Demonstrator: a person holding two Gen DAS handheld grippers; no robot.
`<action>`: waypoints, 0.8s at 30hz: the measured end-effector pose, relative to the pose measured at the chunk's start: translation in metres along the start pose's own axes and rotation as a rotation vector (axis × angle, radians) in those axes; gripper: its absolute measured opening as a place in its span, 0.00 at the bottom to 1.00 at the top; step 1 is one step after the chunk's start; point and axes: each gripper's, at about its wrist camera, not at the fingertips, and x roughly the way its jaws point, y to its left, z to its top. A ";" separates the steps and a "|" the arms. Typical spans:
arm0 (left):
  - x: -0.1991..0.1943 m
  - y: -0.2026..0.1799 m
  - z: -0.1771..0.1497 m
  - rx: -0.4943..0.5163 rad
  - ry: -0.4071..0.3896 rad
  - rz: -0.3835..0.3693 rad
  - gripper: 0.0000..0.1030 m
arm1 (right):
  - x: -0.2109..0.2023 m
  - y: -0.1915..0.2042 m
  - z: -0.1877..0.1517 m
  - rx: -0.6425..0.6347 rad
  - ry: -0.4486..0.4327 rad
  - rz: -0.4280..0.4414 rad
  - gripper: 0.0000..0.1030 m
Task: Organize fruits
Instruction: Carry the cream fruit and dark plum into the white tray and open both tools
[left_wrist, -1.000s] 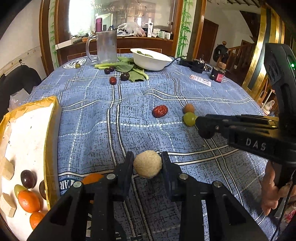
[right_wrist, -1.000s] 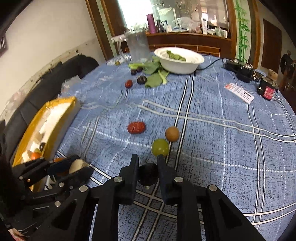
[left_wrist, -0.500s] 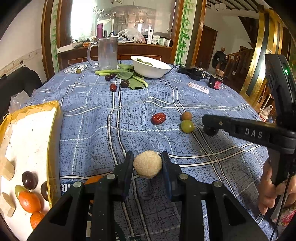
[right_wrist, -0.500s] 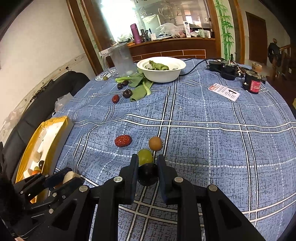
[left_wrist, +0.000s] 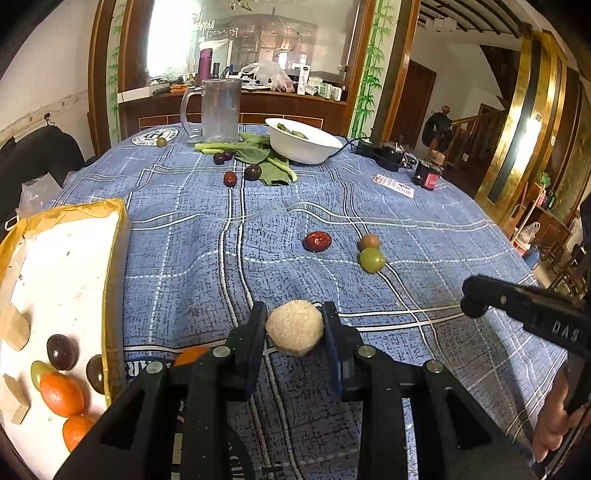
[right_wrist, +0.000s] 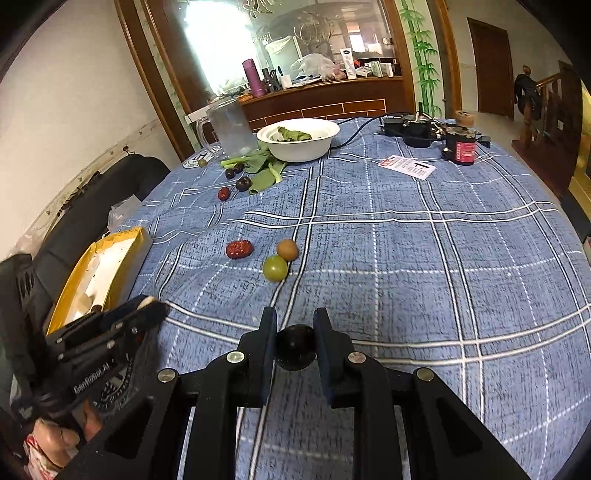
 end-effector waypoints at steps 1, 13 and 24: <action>-0.005 0.002 0.001 -0.014 -0.004 -0.009 0.28 | -0.001 0.001 0.000 -0.003 0.000 -0.004 0.21; -0.102 0.060 -0.010 -0.140 -0.154 0.131 0.28 | -0.009 0.053 0.006 -0.074 0.013 0.125 0.21; -0.118 0.154 -0.032 -0.316 -0.082 0.335 0.28 | 0.050 0.177 0.023 -0.101 0.188 0.490 0.22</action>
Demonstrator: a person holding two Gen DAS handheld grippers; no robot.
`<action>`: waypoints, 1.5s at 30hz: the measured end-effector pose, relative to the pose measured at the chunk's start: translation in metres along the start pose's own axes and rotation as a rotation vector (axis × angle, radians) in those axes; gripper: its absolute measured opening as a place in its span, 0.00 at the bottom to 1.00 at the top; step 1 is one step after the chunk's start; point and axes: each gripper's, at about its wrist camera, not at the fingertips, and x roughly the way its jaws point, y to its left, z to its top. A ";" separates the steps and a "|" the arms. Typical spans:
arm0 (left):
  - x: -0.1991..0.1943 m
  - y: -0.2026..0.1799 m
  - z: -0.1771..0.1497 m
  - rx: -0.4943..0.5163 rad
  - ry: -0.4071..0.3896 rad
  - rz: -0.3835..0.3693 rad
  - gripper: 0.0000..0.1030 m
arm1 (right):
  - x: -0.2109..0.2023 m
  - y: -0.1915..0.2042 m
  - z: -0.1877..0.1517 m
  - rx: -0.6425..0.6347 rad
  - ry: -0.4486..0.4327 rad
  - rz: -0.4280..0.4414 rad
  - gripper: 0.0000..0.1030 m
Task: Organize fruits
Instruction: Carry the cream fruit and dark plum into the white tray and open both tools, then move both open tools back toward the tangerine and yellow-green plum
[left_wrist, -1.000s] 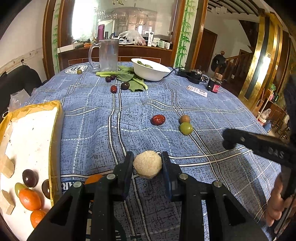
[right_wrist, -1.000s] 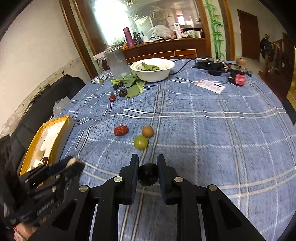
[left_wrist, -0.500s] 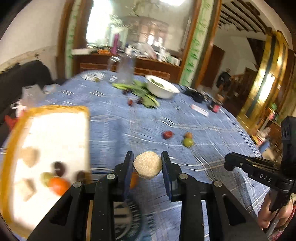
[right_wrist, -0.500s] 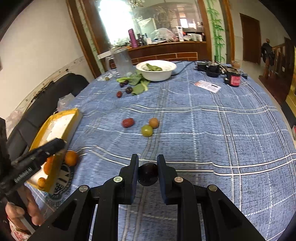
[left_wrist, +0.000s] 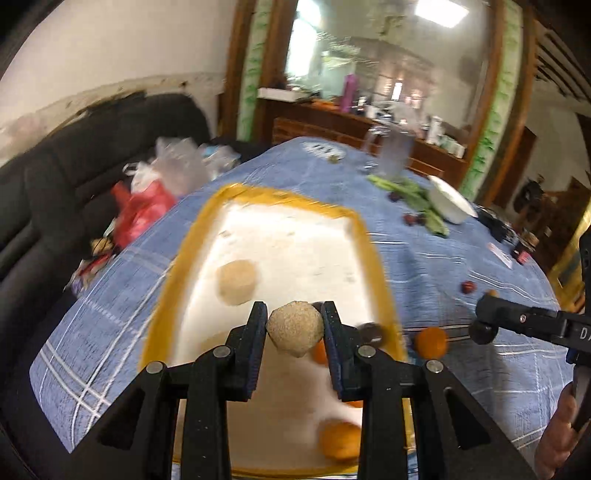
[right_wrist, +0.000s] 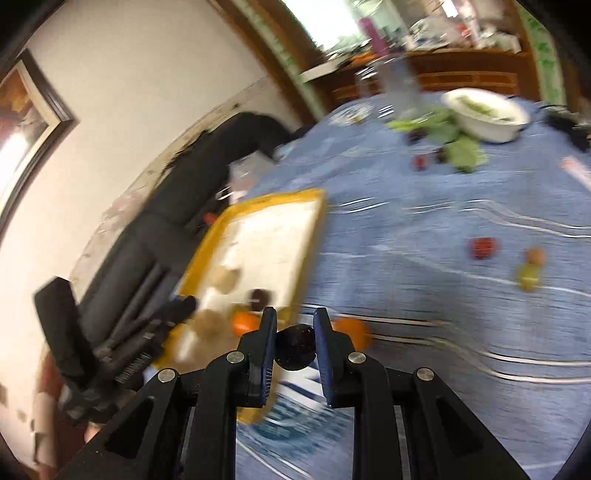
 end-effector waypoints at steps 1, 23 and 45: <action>0.000 0.006 -0.002 -0.011 -0.002 0.015 0.28 | 0.011 0.007 0.003 -0.011 0.009 -0.003 0.22; 0.005 0.007 -0.015 0.010 0.008 0.042 0.61 | 0.066 0.031 0.027 -0.126 0.009 -0.194 0.48; -0.042 -0.140 -0.041 0.351 -0.081 0.073 0.79 | -0.075 -0.076 -0.048 -0.024 -0.093 -0.373 0.60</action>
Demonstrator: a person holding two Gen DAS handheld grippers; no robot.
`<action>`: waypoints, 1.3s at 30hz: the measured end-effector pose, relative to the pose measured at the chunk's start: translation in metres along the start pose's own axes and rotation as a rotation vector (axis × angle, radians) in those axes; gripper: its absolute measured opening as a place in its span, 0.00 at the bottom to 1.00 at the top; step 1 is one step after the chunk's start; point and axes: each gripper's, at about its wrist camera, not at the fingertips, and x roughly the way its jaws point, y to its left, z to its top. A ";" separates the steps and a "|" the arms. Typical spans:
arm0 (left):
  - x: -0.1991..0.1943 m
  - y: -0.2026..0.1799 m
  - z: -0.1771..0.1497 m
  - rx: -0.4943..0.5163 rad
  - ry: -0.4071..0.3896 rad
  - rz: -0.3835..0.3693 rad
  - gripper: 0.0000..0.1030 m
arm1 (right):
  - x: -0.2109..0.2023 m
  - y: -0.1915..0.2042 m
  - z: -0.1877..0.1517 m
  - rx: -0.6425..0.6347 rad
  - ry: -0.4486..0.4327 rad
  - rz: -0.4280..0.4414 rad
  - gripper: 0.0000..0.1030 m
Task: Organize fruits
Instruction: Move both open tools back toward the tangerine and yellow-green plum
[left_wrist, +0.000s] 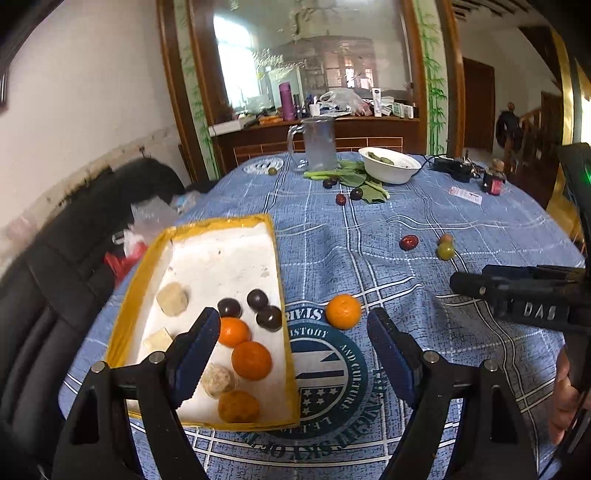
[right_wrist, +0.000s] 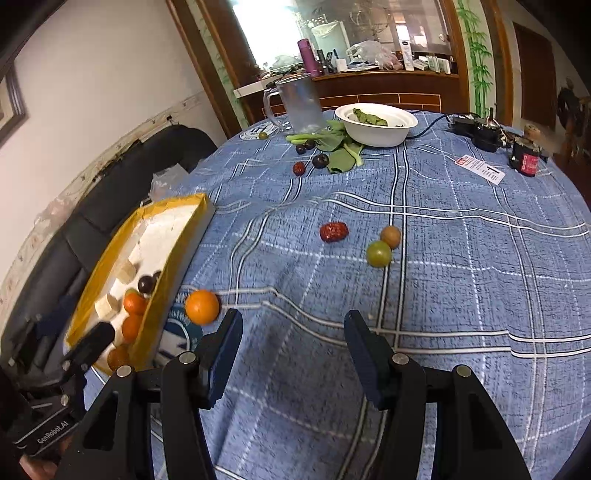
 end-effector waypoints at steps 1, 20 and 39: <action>-0.001 -0.004 0.001 0.013 -0.007 0.006 0.79 | -0.001 0.000 -0.003 -0.011 0.001 -0.008 0.60; 0.021 -0.003 0.001 0.018 0.054 0.000 0.80 | 0.022 0.005 -0.015 -0.061 0.089 -0.045 0.60; 0.044 0.027 0.009 -0.073 0.114 -0.053 0.80 | 0.013 -0.005 -0.013 -0.066 0.098 -0.086 0.61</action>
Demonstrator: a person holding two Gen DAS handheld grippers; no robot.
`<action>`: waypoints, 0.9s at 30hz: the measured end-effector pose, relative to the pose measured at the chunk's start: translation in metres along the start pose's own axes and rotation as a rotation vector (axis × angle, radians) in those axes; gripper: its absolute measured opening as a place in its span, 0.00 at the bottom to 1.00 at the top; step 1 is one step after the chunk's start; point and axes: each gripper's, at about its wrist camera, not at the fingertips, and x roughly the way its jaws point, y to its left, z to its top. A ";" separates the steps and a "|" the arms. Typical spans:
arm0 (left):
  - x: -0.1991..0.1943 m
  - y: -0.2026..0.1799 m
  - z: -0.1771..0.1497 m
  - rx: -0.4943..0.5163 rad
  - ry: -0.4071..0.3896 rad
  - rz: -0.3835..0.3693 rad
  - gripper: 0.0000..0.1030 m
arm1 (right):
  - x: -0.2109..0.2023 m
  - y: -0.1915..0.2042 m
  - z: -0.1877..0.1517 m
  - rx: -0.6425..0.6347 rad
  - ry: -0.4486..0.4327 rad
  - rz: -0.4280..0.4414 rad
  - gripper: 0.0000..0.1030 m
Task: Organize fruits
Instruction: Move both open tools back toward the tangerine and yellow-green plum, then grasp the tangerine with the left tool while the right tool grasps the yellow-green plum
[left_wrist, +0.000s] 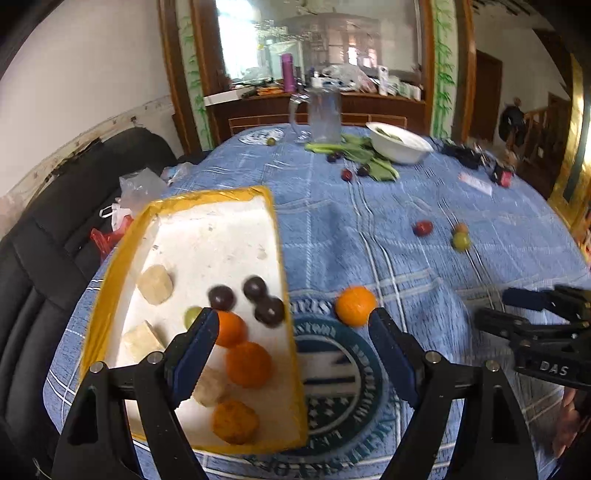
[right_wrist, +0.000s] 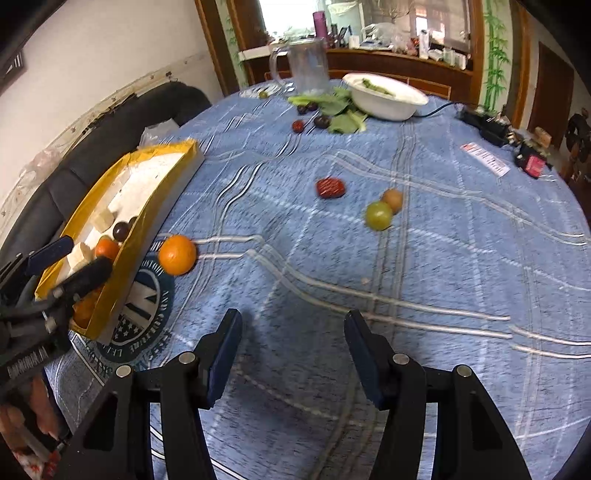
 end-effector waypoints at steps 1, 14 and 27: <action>-0.001 0.006 0.007 -0.030 -0.005 -0.018 0.80 | -0.002 -0.005 0.001 0.008 -0.007 -0.009 0.62; 0.060 -0.038 0.022 -0.013 0.116 -0.195 0.37 | 0.004 -0.073 0.040 0.232 -0.077 0.025 0.62; 0.064 -0.037 0.008 0.048 0.097 -0.214 0.22 | 0.068 -0.063 0.063 0.163 -0.013 -0.064 0.53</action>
